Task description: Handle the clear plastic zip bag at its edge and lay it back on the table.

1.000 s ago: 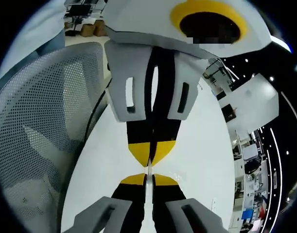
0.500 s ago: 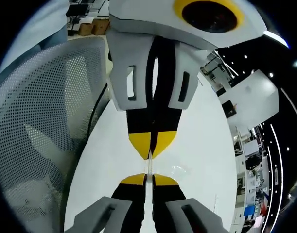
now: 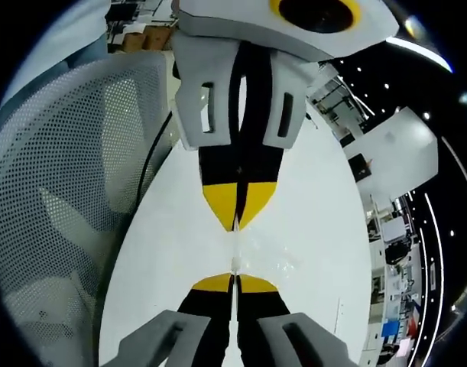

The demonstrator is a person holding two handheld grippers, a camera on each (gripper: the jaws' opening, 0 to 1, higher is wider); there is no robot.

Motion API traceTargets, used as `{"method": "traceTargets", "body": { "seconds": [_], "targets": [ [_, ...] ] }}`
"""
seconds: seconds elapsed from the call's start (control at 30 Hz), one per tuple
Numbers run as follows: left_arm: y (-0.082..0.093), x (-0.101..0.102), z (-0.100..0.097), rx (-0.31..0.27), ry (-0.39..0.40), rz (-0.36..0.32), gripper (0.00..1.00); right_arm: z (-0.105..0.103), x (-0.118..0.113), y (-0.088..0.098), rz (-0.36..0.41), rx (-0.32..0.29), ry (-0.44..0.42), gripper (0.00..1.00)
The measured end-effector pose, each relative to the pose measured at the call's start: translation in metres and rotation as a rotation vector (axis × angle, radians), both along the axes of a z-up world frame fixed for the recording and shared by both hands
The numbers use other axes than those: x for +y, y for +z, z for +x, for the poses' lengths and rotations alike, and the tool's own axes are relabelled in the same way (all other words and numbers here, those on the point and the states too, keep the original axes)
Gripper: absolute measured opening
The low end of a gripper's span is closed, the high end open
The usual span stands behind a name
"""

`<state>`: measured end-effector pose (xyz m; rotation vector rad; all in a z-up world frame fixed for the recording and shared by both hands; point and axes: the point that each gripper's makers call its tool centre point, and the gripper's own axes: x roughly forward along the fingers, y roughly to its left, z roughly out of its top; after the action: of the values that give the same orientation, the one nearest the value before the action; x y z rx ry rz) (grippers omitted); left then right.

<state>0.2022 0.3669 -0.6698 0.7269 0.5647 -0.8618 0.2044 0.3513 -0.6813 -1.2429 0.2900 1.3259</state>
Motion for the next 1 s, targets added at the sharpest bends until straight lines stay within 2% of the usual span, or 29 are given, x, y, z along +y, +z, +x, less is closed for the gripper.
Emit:
{"method": "traceTargets", "body": {
  "seconds": [0.03, 0.1, 0.2, 0.27, 0.4, 1.0],
  "targets": [
    [0.000, -0.001, 0.000, 0.001, 0.000, -0.004, 0.00, 0.001, 0.000, 0.000, -0.010, -0.009, -0.004, 0.08],
    [0.001, -0.002, 0.000, -0.003, -0.002, -0.004, 0.00, 0.001, 0.002, 0.001, -0.009, -0.030, 0.016, 0.14],
    [0.002, -0.007, -0.002, -0.005, -0.013, -0.005, 0.00, -0.005, 0.012, 0.005, 0.028, -0.006, 0.024, 0.12],
    [0.002, -0.009, -0.003, -0.007, -0.021, -0.002, 0.00, -0.006, 0.015, 0.002, 0.021, -0.004, 0.029, 0.00],
    [0.001, -0.007, -0.005, -0.005, -0.027, 0.005, 0.00, -0.007, 0.014, -0.001, 0.019, 0.017, 0.019, 0.00],
    [0.001, -0.004, -0.006, 0.000, -0.015, -0.005, 0.00, -0.002, 0.003, -0.004, -0.004, -0.003, -0.008, 0.00]
  ]
}}
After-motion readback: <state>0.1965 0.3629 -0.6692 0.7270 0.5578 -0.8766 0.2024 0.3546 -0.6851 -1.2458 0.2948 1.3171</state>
